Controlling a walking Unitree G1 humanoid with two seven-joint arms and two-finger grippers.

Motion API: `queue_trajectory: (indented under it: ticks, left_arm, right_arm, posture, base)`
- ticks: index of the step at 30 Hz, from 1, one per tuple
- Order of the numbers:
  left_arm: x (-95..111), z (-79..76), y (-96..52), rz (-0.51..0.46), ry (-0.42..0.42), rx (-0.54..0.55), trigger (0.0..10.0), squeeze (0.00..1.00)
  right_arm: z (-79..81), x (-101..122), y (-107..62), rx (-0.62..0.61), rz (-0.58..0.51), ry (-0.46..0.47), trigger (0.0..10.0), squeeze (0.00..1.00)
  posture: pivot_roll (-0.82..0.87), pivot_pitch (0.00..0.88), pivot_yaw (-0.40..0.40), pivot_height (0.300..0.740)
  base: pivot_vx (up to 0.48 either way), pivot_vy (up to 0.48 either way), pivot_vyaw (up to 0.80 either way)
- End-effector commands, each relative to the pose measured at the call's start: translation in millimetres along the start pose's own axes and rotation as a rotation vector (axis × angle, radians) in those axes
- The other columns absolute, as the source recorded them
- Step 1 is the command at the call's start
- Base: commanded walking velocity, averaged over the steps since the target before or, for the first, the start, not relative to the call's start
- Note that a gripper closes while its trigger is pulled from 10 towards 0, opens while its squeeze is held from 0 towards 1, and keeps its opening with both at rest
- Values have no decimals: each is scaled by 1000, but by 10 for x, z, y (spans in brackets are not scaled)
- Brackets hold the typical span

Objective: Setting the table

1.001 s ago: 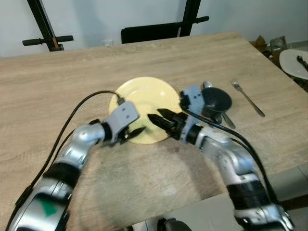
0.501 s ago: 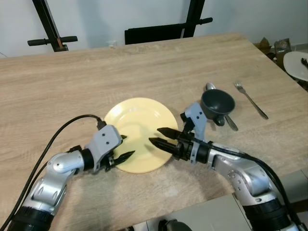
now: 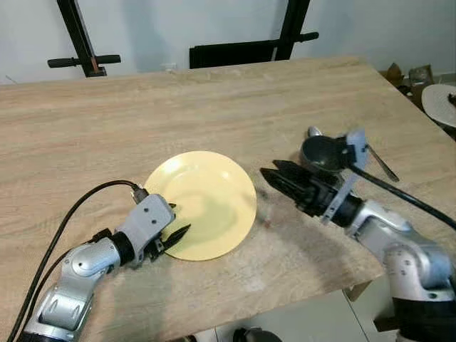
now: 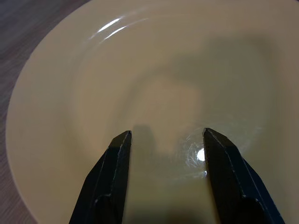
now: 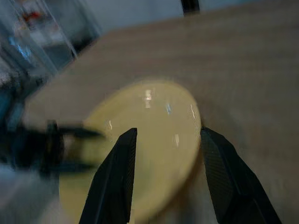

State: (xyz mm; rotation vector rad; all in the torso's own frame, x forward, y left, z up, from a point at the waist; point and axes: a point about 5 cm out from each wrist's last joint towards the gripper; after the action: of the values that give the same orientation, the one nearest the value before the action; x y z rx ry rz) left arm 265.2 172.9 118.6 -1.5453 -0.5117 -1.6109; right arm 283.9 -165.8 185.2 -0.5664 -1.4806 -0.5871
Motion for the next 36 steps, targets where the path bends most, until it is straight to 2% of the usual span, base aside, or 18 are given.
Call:
queue_trajectory:
  ticks: [1, 4, 6, 10, 13, 14, 17, 20, 23, 31, 36]
  left_arm:
    - [-292, -18, -63, 142, -64, 23, 10000, 0]
    - [-286, -27, -67, 140, -68, 25, 10000, 0]
    - [-282, -38, -65, 135, -76, 33, 10000, 0]
    - [-287, -51, -69, 133, -77, 35, 10000, 0]
    - [-335, -123, -98, 125, -111, 22, 10000, 0]
    - [-335, -123, -98, 125, -111, 22, 10000, 0]
    - [-432, -207, -121, 122, -200, 24, 10000, 0]
    - [-510, -279, -130, 104, -318, 24, 10000, 0]
    - [-543, -306, -124, 96, -363, 25, 10000, 0]
    - [-416, -315, -59, 62, -277, -31, 10000, 0]
    - [-447, -313, -83, 79, -258, -43, 10000, 0]
  right_arm:
    - [-5, -245, -67, 9, 114, 1, 10000, 0]
    - [-9, -359, -75, 5, 163, 18, 10000, 0]
    - [7, -456, -62, 19, 190, 63, 10000, 0]
    - [51, -518, -30, 44, 191, 122, 10000, 0]
    - [173, -554, 172, 79, 101, 305, 10000, 0]
    - [173, -554, 172, 79, 101, 305, 10000, 0]
    - [183, -519, 323, 78, 33, 385, 10000, 0]
    - [175, -472, 422, 90, 3, 388, 10000, 0]
    - [201, -428, 483, 120, -11, 386, 10000, 0]
    - [294, -435, 580, 174, 18, 383, 10000, 0]
    - [250, -544, 537, 149, 83, 344, 10000, 0]
  posture:
    - [-76, 94, -15, 740]
    - [-76, 94, -15, 740]
    - [-75, 94, -18, 740]
    - [-75, 93, -21, 740]
    - [-76, 93, -21, 740]
    - [-76, 93, -21, 740]
    - [-71, 92, -32, 740]
    - [-66, 92, -34, 740]
    - [-66, 92, -37, 740]
    - [-67, 92, -39, 740]
    - [-67, 91, -40, 740]
  base:
    - [0, 0, 0]
    - [0, 0, 0]
    - [0, 0, 0]
    - [0, 0, 0]
    - [0, 0, 0]
    - [0, 0, 0]
    - [0, 0, 0]
    - [0, 0, 0]
    - [0, 0, 0]
    - [0, 0, 0]
    - [0, 0, 0]
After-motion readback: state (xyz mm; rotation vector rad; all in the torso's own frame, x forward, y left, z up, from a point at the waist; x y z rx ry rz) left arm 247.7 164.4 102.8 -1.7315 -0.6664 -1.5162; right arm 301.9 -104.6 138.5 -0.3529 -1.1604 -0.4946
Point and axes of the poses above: a point about 5 cm out from each wrist's last joint towards the gripper, its own y axis pointing out of the wrist towards the gripper, its own x axis along the axis of the wrist's last joint, z = x × y, and after that the axes turned 13 degrees about -y, right-handed
